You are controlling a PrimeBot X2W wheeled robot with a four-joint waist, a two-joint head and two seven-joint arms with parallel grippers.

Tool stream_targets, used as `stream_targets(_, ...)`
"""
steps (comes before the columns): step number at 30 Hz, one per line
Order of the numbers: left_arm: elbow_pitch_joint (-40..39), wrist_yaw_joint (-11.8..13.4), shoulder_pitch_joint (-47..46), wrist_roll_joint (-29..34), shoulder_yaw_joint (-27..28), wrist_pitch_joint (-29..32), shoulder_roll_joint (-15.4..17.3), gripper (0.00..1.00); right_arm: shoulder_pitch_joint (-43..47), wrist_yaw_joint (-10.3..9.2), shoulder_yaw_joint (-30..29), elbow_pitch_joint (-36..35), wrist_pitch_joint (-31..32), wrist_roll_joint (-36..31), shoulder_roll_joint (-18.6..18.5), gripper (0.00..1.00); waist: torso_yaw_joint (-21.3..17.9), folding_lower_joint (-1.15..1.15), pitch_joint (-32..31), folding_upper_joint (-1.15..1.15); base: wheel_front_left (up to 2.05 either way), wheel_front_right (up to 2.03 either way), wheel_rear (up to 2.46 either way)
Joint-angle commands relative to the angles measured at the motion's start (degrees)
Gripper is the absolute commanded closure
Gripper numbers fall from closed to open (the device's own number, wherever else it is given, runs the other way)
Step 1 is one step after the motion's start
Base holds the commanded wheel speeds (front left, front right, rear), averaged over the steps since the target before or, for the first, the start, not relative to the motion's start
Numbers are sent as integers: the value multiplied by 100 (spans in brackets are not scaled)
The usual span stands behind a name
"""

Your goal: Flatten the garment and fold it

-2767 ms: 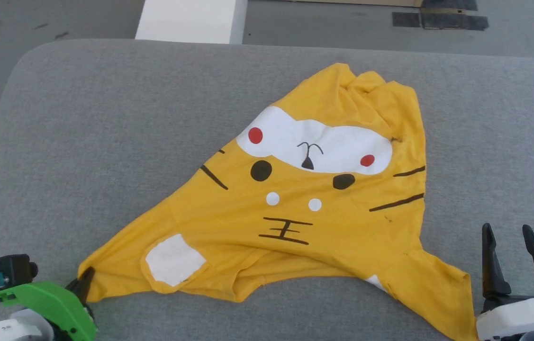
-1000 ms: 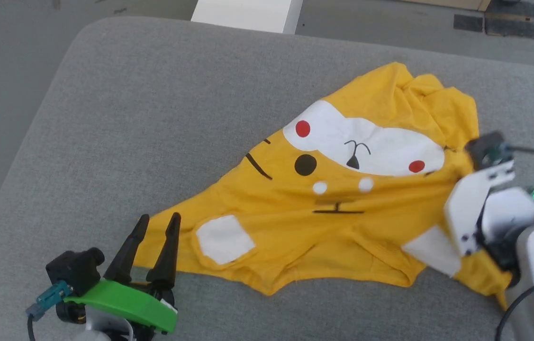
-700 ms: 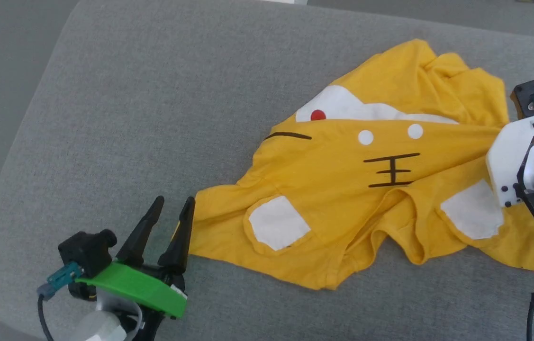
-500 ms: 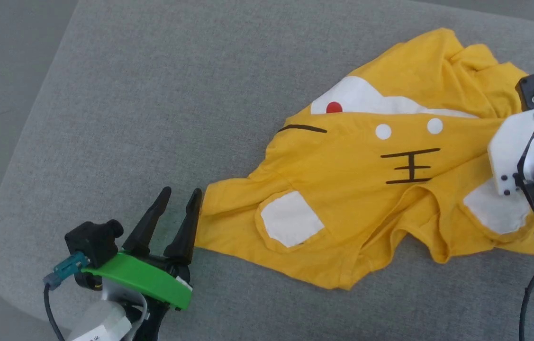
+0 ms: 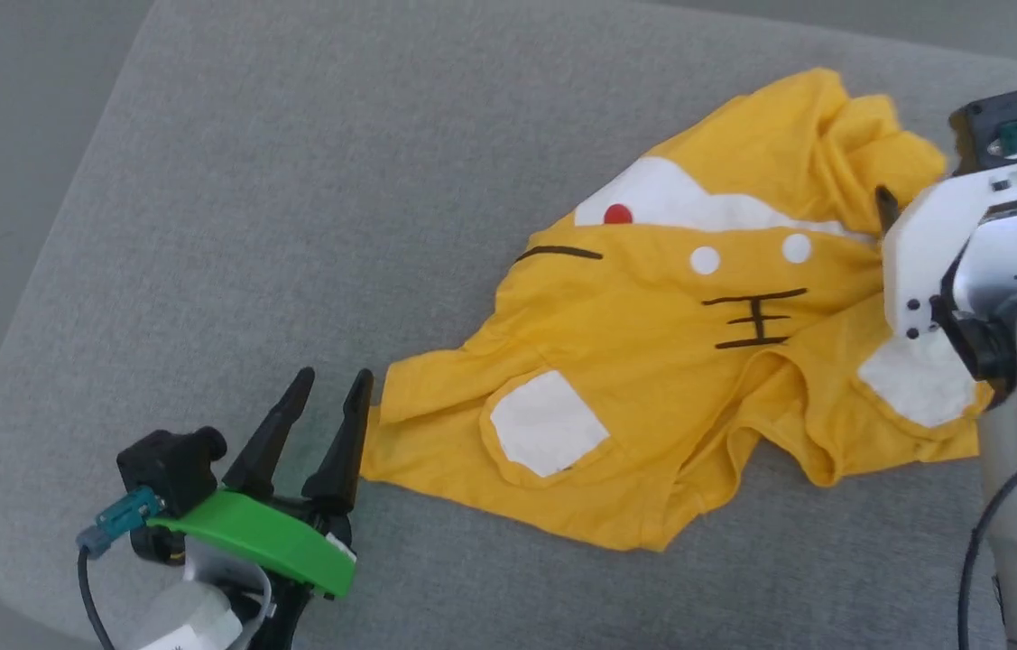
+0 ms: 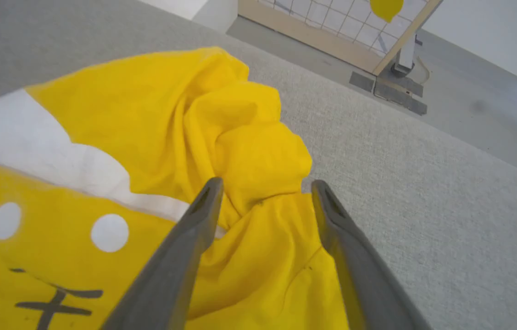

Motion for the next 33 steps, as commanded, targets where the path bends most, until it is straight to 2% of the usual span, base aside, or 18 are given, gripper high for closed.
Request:
stream_targets(1,-45,48,78,27,13,11,46,0,148,19,-6,-249,12,125,-35,0,-296,-1,-326,0,0,0,0)
stream_targets(2,-111,117,161,36,25,34,73,0,382,19,-48,-746,13,275,1,0,-386,-1,-438,0,0,0,0)
stream_targets(6,-259,233,335,50,48,47,119,0,1056,19,-114,-1732,-193,436,139,0,-541,-1,-623,0,0,0,0)
stream_targets(9,-365,308,455,63,73,14,140,0,1698,19,-174,-2312,-656,438,311,0,-638,-1,-724,0,0,0,0)
stream_targets(13,-461,383,561,190,92,-114,181,0,2516,19,-310,-2675,-1567,312,499,0,-715,-1,-831,0,0,0,0)
stream_targets(16,-478,470,635,343,113,-226,205,0,3030,19,-384,-2742,-2332,254,566,0,-758,-1,-903,0,0,0,0)
stream_targets(25,-294,630,926,706,139,-441,196,0,4238,19,-296,-2207,-4137,1220,577,0,-881,-1,-1144,0,0,0,0)
stream_targets(28,-231,660,988,770,135,-455,222,0,4357,19,-279,-1984,-4588,1411,577,0,-943,-1,-1189,0,0,0,0)
stream_targets(33,-131,652,928,844,84,-208,415,0,4330,19,-213,-1768,-4853,1453,578,0,-1014,-1,-1175,0,0,0,0)
